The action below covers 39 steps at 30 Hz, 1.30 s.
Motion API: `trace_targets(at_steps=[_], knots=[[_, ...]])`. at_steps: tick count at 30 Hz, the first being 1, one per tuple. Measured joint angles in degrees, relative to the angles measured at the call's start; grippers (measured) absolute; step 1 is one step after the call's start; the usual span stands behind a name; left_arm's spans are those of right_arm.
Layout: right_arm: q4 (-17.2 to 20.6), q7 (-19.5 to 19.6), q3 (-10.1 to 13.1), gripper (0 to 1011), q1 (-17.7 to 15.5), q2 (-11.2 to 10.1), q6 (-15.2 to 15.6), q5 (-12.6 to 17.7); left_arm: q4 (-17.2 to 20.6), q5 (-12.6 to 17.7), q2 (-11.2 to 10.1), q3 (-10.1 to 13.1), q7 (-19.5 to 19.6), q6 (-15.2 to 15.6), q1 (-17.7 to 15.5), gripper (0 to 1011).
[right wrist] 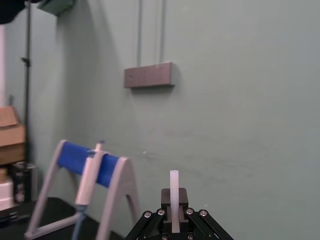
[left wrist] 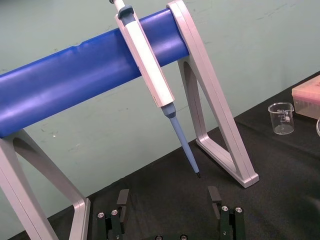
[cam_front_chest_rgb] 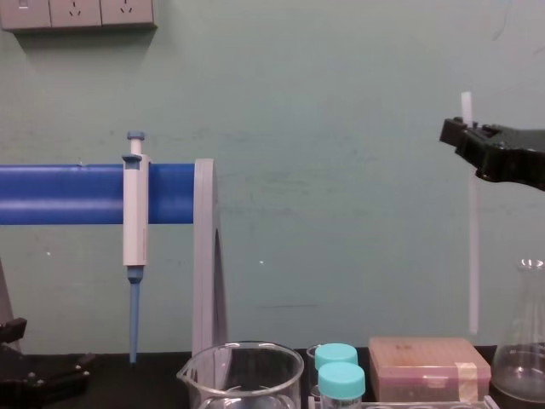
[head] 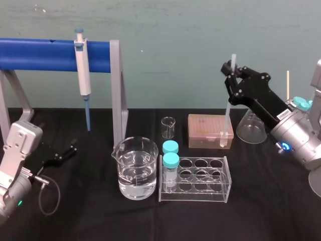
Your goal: Pick up the stirring rod with one hand, then place it down.
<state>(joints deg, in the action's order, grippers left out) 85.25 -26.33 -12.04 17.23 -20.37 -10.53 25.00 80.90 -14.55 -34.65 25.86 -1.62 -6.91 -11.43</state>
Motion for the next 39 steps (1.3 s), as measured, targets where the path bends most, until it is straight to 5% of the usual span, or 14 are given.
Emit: trace_targets(at_steps=[4, 15, 39], knots=[[-1.14, -4.76, -1.17, 72, 0.94, -1.07, 1.81, 3.95, 0.00, 0.00, 0.00, 0.00, 0.00, 0.00, 0.00, 1000], [-4.96, -10.82, -4.17, 72, 3.07, -2.03, 3.20, 8.55, 0.00, 0.00, 0.00, 0.00, 0.00, 0.00, 0.00, 1000], [-10.83, -10.32, -9.02, 72, 5.54, -1.53, 0.71, 8.29, 0.00, 0.00, 0.00, 0.00, 0.00, 0.00, 0.00, 1000]])
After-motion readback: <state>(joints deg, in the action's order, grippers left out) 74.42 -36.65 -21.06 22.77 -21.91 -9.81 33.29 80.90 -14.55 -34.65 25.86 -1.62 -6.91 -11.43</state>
